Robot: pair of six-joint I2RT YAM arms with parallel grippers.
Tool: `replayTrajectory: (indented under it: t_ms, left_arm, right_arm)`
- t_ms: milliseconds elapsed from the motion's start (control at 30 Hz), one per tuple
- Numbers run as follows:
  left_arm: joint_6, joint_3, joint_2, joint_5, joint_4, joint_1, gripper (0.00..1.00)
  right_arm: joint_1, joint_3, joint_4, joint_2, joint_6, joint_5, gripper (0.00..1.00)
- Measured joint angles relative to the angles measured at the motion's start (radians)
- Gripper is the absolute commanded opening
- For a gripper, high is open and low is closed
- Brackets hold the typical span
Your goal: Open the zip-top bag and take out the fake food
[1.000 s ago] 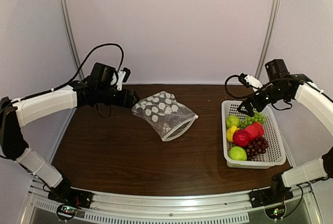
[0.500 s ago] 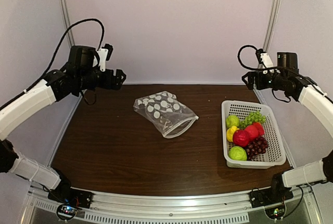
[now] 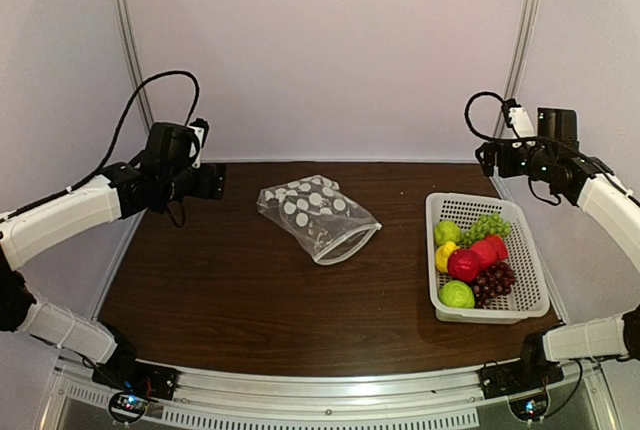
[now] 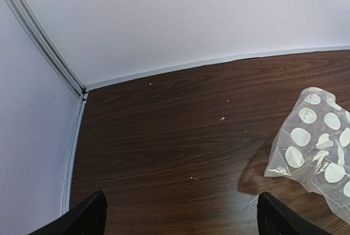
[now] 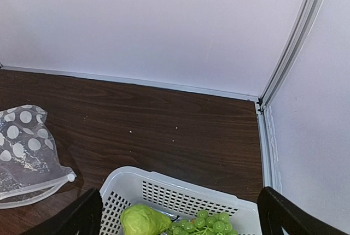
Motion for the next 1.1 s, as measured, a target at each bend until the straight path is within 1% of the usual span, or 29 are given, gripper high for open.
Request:
replayTrajectory:
  t_ms: [133,433,600,867,1100]
  left_arm:
    - [0.012,-0.017,-0.001,0.02,0.019,0.001,0.97]
    - [0.076,-0.017,-0.002,0.167,0.039,0.004,0.97]
    - [0.084,-0.017,-0.002,0.236,0.036,0.028,0.98]
    - [0.084,-0.017,-0.002,0.253,0.034,0.039,0.98]
    - [0.084,-0.017,-0.002,0.254,0.034,0.039,0.97]
  right_arm:
    - [-0.003,-0.031,0.005,-0.017,-0.011,0.013,1.0]
    - [-0.007,-0.051,0.006,-0.029,-0.022,0.016,1.0]
    - [-0.007,-0.051,0.005,-0.042,-0.022,0.016,1.0]
    - [-0.007,-0.061,0.023,-0.06,-0.021,0.052,1.0]
    - [-0.007,-0.074,0.038,-0.071,-0.013,0.053,1.0]
